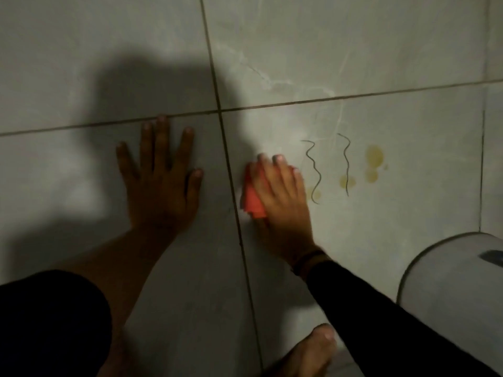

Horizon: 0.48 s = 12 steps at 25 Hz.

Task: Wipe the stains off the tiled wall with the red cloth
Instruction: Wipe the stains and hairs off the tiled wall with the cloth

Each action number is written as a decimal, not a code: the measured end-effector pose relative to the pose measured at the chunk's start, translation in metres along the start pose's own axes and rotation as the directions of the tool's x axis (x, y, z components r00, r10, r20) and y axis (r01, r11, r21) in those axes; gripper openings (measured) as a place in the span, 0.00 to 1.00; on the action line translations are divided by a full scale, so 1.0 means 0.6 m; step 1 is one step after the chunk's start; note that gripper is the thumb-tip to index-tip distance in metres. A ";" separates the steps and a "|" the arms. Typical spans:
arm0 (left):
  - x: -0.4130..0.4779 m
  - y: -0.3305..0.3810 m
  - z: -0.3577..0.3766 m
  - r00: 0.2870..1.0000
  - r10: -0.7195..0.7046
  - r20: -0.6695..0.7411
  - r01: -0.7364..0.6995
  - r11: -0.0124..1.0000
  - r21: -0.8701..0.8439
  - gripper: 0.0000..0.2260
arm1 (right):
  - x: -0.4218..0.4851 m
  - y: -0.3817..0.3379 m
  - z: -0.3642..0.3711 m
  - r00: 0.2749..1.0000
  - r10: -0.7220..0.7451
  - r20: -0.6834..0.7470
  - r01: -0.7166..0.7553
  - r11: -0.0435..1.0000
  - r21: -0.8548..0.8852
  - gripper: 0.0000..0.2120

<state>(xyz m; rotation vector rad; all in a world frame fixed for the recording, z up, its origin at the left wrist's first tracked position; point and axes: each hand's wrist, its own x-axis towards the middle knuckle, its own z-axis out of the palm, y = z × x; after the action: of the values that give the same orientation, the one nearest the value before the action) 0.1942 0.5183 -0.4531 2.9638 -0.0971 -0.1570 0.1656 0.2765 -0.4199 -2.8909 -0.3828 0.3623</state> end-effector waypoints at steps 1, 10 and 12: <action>0.002 0.001 0.004 1.000 0.002 -0.013 -0.002 1.000 0.000 0.32 | 0.031 0.017 -0.003 0.993 0.112 -0.047 -0.112 0.994 0.003 0.39; 0.001 -0.005 0.017 1.000 0.000 -0.019 0.000 1.000 -0.024 0.32 | -0.092 0.049 0.009 0.965 0.260 -0.021 -0.257 0.962 0.097 0.38; 0.006 -0.006 0.023 1.000 0.005 -0.022 -0.005 1.000 -0.001 0.33 | 0.009 0.081 0.009 0.892 0.434 -0.130 -0.416 0.898 0.143 0.41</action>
<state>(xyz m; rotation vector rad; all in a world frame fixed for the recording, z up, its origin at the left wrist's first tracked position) 0.1962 0.5191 -0.4674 2.9636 -0.1018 -0.1244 0.1801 0.2330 -0.4371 -2.8448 0.2989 0.2041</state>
